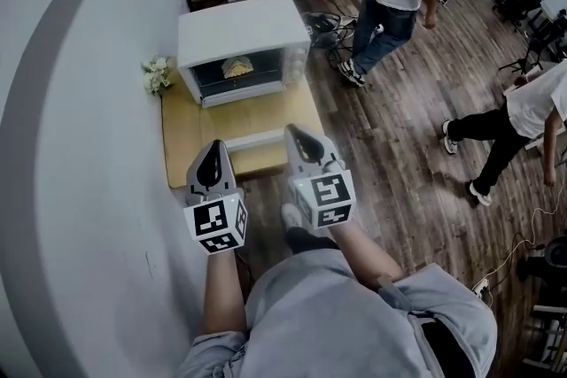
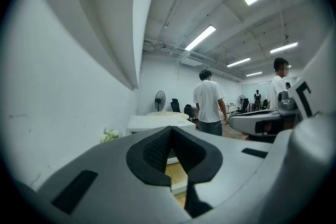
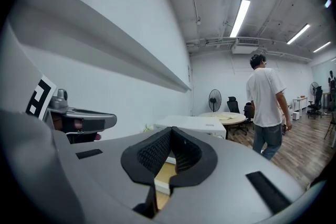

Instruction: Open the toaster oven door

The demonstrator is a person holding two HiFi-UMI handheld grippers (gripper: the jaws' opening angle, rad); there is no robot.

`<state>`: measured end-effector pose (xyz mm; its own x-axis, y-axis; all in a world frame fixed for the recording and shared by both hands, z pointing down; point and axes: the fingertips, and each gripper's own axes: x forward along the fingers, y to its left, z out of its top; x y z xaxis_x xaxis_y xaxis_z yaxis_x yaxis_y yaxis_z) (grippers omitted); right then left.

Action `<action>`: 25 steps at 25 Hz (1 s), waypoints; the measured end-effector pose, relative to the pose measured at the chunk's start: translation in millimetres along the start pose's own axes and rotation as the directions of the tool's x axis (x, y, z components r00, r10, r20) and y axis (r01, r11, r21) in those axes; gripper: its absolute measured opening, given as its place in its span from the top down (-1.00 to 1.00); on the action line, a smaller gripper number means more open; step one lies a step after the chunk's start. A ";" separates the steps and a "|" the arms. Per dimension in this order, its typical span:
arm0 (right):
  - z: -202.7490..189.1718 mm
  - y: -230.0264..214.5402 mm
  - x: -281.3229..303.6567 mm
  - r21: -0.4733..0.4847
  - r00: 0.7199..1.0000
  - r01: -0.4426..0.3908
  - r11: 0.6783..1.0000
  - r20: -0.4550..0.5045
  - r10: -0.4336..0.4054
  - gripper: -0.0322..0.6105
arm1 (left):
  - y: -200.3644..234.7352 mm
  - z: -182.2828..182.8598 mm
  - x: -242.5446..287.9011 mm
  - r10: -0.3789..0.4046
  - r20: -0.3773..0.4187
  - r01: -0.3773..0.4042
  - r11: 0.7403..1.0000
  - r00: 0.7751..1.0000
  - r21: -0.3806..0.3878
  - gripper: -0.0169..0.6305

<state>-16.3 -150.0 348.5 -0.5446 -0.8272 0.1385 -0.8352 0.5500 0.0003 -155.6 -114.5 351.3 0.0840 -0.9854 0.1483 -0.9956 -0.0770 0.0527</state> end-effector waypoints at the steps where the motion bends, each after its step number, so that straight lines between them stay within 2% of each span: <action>1: 1.2 2.2 -0.6 0.000 1.000 -0.008 1.000 0.005 0.008 0.90 | 0.4 0.7 -0.9 0.001 0.001 -0.001 1.000 1.000 0.000 0.94; 5: 6.0 6.3 -3.5 -0.023 1.000 -0.014 1.000 0.026 0.014 0.90 | 2.4 4.2 -2.0 0.003 0.008 -0.003 1.000 1.000 0.003 0.94; 25: 7.4 3.3 -7.6 -0.009 0.999 0.001 1.000 0.038 -0.001 0.90 | 2.0 2.6 -3.9 0.000 0.013 0.000 1.000 1.000 0.009 0.94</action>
<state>-15.5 -142.8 340.1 -0.5467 -0.8313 0.1006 -0.8349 0.5503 0.0097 -158.1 -111.2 348.2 0.0838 -0.9872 0.1354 -0.9960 -0.0786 0.0437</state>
